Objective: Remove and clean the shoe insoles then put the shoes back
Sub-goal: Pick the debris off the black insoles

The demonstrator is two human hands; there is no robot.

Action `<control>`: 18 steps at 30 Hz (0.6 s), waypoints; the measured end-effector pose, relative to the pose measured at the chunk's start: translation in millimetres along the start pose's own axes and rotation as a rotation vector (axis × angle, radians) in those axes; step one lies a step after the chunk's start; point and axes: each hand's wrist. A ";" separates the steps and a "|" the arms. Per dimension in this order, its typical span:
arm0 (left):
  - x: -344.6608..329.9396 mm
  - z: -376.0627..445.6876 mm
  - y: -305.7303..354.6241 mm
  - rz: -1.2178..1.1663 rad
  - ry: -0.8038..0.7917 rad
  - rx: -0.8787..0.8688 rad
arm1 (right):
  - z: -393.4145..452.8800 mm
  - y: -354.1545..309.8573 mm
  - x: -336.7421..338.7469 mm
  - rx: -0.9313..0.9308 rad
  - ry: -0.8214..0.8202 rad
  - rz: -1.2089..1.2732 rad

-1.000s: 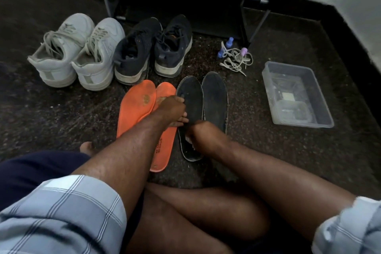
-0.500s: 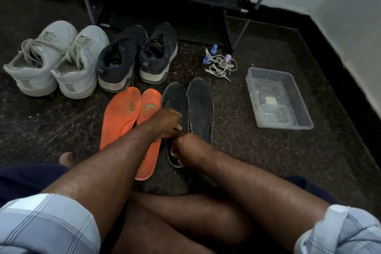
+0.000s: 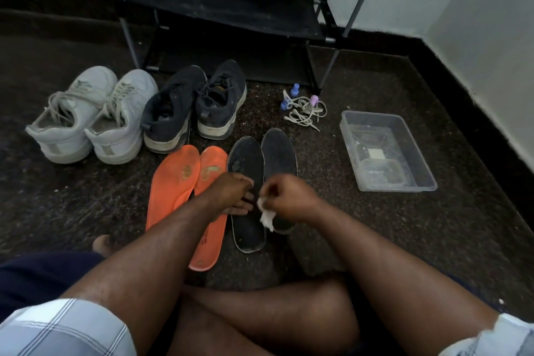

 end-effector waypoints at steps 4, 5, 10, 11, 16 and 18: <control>-3.2 -10.1 7.5 -0.039 0.040 -0.072 | -6.4 21.0 49.5 -0.120 0.155 0.339; -6.9 -11.7 7.9 -0.028 0.040 -0.084 | -9.4 26.2 61.0 -0.134 0.177 0.353; -21.8 -10.4 1.6 0.139 0.052 -0.142 | -12.9 61.4 130.7 -0.202 0.490 0.212; -22.0 -9.6 0.4 0.175 0.064 -0.148 | -11.7 73.5 142.1 -0.241 0.549 0.118; -18.6 -4.2 -4.1 0.244 0.138 -0.157 | -7.5 127.1 155.7 -0.367 0.746 -0.132; -15.9 -2.6 -6.2 0.284 0.177 -0.166 | -4.9 134.9 153.2 -0.379 0.759 -0.176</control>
Point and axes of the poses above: each hand's wrist, its own z-axis towards the middle knuckle, its own x-axis out of the back of the hand, y = z × x, and after that the axes turned 11 degrees about z, right-handed
